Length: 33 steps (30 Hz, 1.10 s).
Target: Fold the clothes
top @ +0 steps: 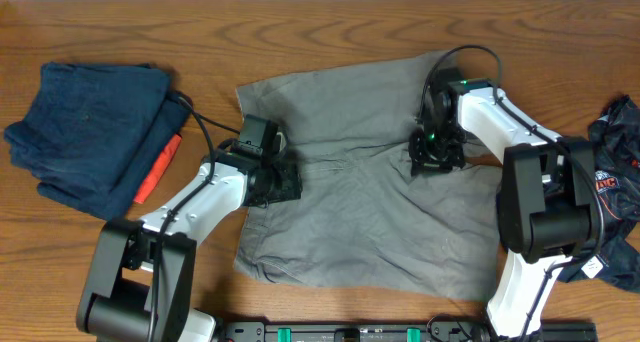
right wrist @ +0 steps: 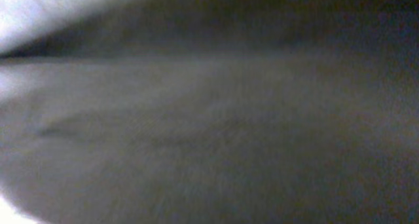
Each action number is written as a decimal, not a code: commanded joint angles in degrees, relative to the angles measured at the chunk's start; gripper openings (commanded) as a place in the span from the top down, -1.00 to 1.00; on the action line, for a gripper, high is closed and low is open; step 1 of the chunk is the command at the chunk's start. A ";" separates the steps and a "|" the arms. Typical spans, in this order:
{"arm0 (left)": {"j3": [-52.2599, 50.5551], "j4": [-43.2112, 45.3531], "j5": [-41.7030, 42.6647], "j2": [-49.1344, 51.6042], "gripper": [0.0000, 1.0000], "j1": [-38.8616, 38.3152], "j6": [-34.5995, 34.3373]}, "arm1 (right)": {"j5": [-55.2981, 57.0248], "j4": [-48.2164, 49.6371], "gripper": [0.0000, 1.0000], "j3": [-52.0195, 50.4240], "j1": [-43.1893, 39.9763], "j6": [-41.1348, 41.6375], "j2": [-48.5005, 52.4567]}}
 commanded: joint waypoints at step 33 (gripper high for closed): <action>8.59 -15.74 -5.20 -19.41 -0.96 9.16 3.10 | 8.63 -10.05 -0.98 21.24 -12.46 8.28 -16.13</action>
